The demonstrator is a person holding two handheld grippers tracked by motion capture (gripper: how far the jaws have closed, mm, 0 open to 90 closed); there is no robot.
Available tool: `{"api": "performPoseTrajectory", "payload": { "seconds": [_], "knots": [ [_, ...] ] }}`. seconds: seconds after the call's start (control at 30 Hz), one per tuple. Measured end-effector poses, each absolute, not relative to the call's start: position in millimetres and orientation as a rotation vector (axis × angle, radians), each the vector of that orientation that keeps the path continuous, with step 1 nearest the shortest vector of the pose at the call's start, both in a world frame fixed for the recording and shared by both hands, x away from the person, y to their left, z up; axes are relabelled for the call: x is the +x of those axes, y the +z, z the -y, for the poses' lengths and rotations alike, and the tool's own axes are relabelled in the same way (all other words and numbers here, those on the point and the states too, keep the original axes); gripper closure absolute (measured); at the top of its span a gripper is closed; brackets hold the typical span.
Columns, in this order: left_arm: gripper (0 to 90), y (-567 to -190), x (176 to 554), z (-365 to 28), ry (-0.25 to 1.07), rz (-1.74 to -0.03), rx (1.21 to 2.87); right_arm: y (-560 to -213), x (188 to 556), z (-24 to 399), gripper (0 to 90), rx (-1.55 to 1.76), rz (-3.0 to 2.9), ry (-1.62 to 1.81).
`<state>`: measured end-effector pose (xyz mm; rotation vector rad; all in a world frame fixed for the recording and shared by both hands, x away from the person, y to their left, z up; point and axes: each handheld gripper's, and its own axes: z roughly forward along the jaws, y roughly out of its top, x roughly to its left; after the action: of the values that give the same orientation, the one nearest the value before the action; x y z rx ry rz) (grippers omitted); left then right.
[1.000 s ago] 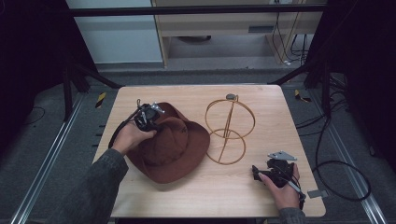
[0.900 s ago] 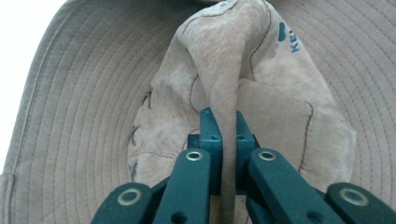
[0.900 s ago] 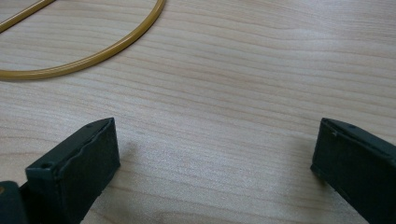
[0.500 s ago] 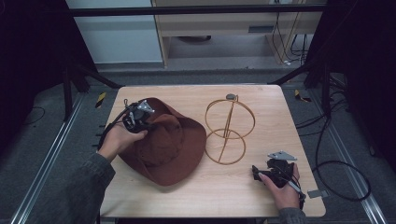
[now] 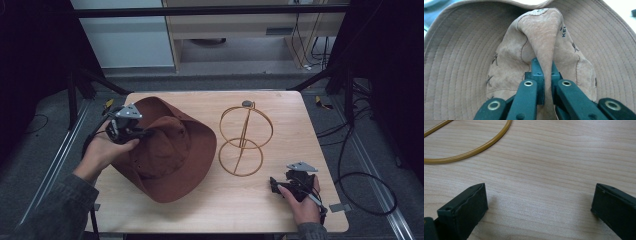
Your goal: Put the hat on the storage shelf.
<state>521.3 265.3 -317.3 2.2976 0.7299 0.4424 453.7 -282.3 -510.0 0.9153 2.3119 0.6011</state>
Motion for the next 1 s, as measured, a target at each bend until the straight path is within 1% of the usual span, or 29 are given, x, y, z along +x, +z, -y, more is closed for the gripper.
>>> {"api": "performPoseTrajectory", "payload": {
  "seconds": [0.17,0.3,0.37,0.7,1.0],
  "knots": [
    [88.7,-305,504,-282,0.464,-0.742,2.273,-510,455,283,0.6,0.908,-2.316,0.609],
    [88.7,-291,500,-286,0.484,-0.727,2.284,-510,455,283,0.5,0.909,-2.316,0.609],
    [88.7,-287,498,-287,0.463,-0.717,2.256,-510,454,283,0.8,0.911,-2.315,0.611],
    [88.7,-280,491,-279,0.471,-0.662,2.264,-510,454,283,0.8,0.909,-2.314,0.604],
    [88.7,-268,481,-276,0.471,-0.627,2.234,-510,454,283,0.7,0.912,-2.314,0.604]
  ]
}}
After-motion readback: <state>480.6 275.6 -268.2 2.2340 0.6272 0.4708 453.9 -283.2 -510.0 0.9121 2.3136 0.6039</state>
